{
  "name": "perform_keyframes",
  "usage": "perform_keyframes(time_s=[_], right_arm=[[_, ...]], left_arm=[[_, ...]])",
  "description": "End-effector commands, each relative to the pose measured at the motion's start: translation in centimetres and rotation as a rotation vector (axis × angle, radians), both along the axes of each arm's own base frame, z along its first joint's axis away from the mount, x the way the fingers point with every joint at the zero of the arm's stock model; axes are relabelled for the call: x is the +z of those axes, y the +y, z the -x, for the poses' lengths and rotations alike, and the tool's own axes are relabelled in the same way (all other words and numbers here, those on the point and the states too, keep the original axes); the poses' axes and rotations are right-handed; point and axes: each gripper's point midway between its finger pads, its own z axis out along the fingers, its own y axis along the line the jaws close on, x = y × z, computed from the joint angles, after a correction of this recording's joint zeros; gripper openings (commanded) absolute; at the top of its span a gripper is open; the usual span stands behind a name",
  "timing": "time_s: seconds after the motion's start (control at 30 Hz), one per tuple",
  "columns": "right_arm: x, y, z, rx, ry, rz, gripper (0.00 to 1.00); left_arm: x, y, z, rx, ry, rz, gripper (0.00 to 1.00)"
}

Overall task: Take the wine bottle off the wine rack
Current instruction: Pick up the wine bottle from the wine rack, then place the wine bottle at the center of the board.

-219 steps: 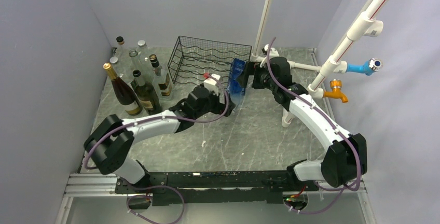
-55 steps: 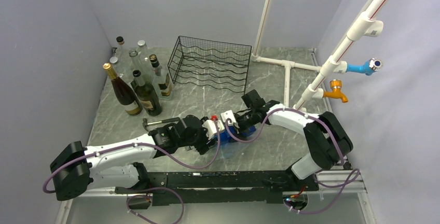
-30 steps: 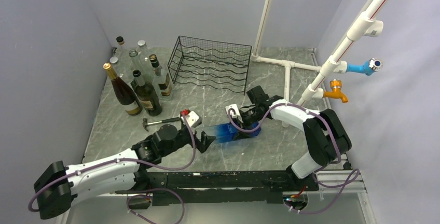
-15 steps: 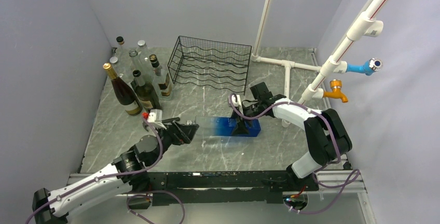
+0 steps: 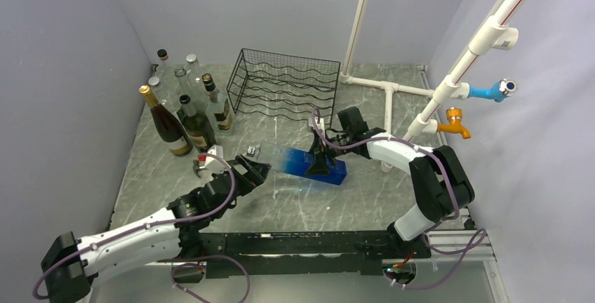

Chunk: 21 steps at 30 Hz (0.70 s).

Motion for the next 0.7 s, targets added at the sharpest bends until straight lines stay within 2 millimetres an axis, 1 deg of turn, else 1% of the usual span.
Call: perform_keyframes(time_s=[0.0,0.13,0.3,0.4,0.53,0.67], right_arm=[[4.5,1.8,-0.5,0.073,-0.047,-0.158,0.00],[4.4,1.9,-0.5,0.077,-0.039,-0.159,0.00],[4.7,1.9,-0.2,0.089,-0.033,-0.172,0.00],[4.9,1.9,-0.1,0.095,-0.032,-0.181,0.00],[5.0,1.9,0.1,0.098,-0.035,-0.190,0.00],[5.2,2.0,0.1,0.099,-0.044,-0.198,0.00]], left_arm=[[4.7,-2.5,-1.6,-0.012,-0.086,0.109,0.99],[5.8,-3.9,-1.9,-0.053,-0.139,0.141,1.00],[5.6,-3.6,-2.6,0.012,-0.135,0.197,0.99],[5.6,-3.3,-3.2,0.067,-0.123,0.266,0.99],[5.6,-3.4,-3.6,0.121,-0.086,0.376,1.00],[5.3,-4.0,-3.9,0.140,-0.039,0.412,1.00]])
